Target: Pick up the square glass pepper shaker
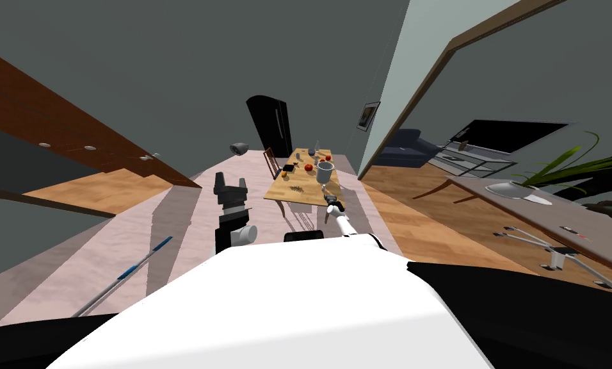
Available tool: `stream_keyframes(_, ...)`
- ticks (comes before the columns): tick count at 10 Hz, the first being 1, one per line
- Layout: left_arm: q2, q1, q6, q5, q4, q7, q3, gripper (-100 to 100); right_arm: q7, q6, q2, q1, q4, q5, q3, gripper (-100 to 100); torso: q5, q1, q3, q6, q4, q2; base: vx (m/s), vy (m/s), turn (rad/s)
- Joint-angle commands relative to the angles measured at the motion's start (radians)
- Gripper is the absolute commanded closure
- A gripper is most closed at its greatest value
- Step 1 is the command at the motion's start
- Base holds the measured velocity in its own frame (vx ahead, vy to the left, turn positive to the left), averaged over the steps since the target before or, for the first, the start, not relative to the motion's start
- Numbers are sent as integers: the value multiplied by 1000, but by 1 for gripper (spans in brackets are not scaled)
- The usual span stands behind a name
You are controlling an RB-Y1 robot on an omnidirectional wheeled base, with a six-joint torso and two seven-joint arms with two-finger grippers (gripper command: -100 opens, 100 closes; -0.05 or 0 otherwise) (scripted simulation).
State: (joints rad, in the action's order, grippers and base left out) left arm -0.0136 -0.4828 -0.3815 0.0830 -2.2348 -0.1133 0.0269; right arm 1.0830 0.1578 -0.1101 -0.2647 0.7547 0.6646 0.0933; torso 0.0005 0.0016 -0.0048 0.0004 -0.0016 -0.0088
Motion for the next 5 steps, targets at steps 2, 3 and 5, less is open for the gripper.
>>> stream_keyframes(2, 0, 0, 0, 0, 0, 0, 0, 0, 40, 5, -2, -39, -69, 19, -12, -100, 0, 0, 1, 0, 0, 2, 93, 32, -6)
stream_keyframes(3, 0, 0, 0, 0, 0, 0, 0, 0, 57, 4, -2, -57, -98, 28, -12, -100, 0, 0, 1, 0, 0, 2, 138, 44, -18)
stream_keyframes(5, 0, 0, 0, 0, 0, 0, 0, 0, 86, 2, -6, -87, -147, 44, -13, -100, 0, 0, -1, 0, 0, -1, 149, 29, -6)
